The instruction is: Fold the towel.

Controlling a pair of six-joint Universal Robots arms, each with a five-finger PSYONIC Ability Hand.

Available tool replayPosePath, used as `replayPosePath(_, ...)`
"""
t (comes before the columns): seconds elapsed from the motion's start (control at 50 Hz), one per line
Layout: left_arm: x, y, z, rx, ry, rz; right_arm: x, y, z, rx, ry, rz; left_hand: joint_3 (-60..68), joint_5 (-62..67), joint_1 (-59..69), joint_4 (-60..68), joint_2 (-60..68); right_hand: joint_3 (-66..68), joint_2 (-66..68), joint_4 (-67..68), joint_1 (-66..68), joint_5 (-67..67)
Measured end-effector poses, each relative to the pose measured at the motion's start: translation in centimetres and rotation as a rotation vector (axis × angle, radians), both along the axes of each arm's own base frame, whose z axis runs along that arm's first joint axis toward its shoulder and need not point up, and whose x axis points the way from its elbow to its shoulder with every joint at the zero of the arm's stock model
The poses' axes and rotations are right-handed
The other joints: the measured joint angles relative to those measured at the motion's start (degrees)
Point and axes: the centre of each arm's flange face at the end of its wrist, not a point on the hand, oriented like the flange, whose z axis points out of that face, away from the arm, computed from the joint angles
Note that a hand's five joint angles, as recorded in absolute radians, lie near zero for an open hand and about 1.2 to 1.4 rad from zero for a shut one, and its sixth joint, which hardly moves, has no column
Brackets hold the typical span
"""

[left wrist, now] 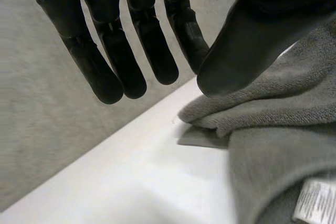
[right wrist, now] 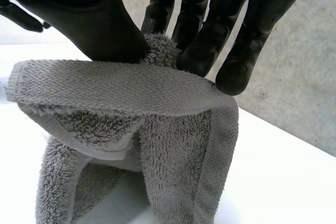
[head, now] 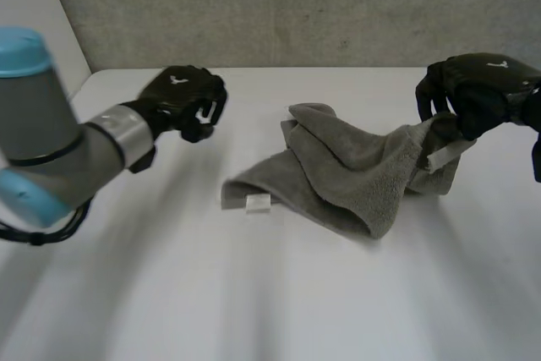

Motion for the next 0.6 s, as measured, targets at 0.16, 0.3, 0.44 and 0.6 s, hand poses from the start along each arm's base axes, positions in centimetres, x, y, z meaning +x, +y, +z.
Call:
replayPosePath(0.16,2.1,2.4,-1.9,0.032,-0.011,-0.001,-0.2,0.8,-0.3,0.032,-0.009,0.008,0.1,0.0,0.0,0.0,0.02,0.0,0.0,0.0,0.0,0.0)
replayPosePath(0.3,2.0,3.8,-4.5,0.068,-0.029,-0.007,-0.3,1.2,-1.5,0.071,-0.003,0.01,-0.03,-0.15,-0.14,-0.15,-0.11,0.0,0.0,0.0,0.0,0.0)
replayPosePath(0.44,0.5,2.4,-7.2,0.067,-0.047,0.035,-0.3,1.1,-1.9,0.068,-0.001,0.009,-47.58,-47.34,-46.18,-46.83,-46.13,0.0,0.0,0.0,0.0,0.0)
replayPosePath(0.6,-2.8,-1.3,-10.3,0.042,-0.065,0.102,-0.3,0.5,-2.0,0.046,-0.002,0.007,-49.09,-48.97,-47.26,-47.38,-47.38,0.0,0.0,0.0,0.0,0.0)
